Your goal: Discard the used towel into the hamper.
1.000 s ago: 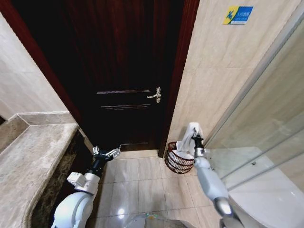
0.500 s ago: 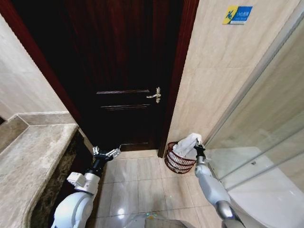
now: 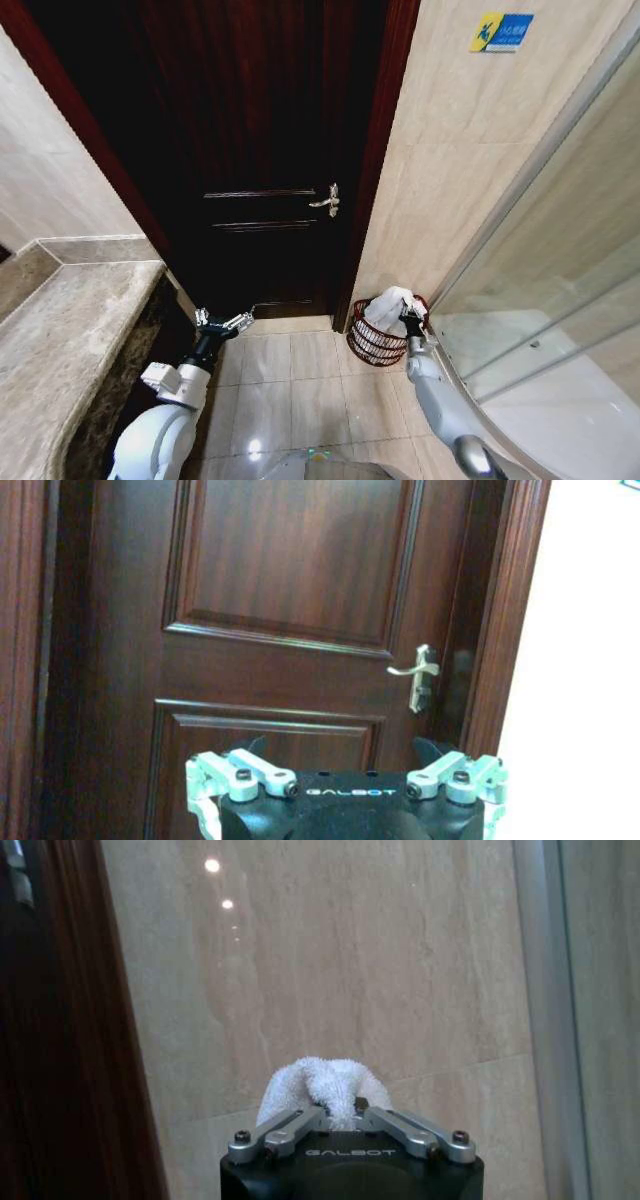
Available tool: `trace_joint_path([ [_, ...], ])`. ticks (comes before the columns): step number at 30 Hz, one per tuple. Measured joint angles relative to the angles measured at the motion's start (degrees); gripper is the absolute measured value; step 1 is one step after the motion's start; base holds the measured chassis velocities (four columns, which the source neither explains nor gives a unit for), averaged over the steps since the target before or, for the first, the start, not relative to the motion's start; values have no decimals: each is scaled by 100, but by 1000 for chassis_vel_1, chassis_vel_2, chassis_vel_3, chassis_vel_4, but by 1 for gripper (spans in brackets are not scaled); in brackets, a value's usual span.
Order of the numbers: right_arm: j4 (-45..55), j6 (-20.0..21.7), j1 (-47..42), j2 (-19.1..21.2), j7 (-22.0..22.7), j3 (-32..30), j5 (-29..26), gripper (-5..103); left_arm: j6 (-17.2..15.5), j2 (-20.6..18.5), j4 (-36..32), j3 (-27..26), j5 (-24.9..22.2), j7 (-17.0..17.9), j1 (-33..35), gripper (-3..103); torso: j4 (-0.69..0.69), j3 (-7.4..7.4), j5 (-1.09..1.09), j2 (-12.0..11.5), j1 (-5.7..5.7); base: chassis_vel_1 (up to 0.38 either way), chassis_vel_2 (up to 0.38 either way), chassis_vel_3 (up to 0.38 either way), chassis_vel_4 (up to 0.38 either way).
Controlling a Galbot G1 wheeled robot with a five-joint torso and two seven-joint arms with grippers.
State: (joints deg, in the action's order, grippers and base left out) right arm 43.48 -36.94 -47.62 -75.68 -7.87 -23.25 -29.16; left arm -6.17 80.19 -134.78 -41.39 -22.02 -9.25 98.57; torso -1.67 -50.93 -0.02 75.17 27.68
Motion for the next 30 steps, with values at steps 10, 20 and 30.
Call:
trace_joint_path([
  [10, 3, 146, -343, 6, 162, 80, -100, 4, 0, 0, 0, 0, 0, 0, -1, 99, -1, -1, 2, -1, 4, -64, 61, 72, -60],
  [20, -75, 1097, -208, 213, 378, 207, -75, 4, 0, 0, 0, 0, 0, 0, 0, 99, -1, 0, 2, 0, 0, 0, 0, 0, 0],
  [30, -33, 893, -42, 172, 902, 43, 377, 4, 0, 0, 0, 0, 0, 0, 0, 99, -1, -1, 2, -1, 1, 0, 0, 0, 0],
])
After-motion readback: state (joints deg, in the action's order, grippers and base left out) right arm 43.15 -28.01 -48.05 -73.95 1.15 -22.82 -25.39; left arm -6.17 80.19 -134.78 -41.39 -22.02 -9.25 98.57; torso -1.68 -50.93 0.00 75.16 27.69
